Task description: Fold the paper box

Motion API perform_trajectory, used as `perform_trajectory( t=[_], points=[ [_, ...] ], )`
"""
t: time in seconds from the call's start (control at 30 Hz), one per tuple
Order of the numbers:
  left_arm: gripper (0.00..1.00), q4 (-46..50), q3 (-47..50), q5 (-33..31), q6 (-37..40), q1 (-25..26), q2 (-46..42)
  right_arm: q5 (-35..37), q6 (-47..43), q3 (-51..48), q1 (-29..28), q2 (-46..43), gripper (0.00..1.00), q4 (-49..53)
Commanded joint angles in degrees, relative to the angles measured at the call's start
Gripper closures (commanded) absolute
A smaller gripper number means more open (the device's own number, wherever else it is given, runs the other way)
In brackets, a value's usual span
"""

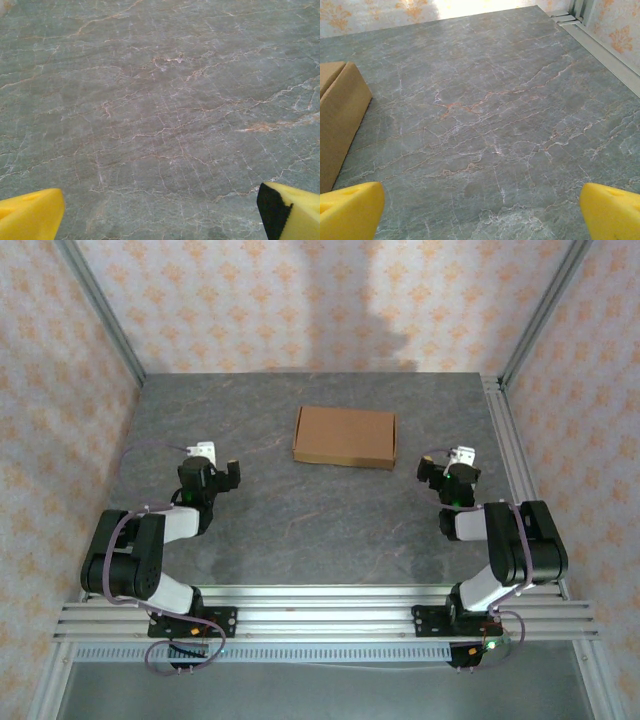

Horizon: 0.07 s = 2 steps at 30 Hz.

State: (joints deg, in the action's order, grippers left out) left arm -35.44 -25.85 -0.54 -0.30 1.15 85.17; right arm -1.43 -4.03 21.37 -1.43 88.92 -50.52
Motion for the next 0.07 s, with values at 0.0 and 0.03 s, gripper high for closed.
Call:
perform_trajectory(
  t=[0.0, 0.03],
  points=[
    [0.00, -1.88, -1.05, -2.01, 0.71, 0.34, -0.53, 0.86, 0.87, 0.99, 0.29, -0.07, 0.00, -0.37],
    [0.00, -1.91, -1.05, -2.01, 0.78, 0.31, -0.53, 0.83, 0.87, 0.99, 0.28, -0.07, 0.01, -0.37]
  ],
)
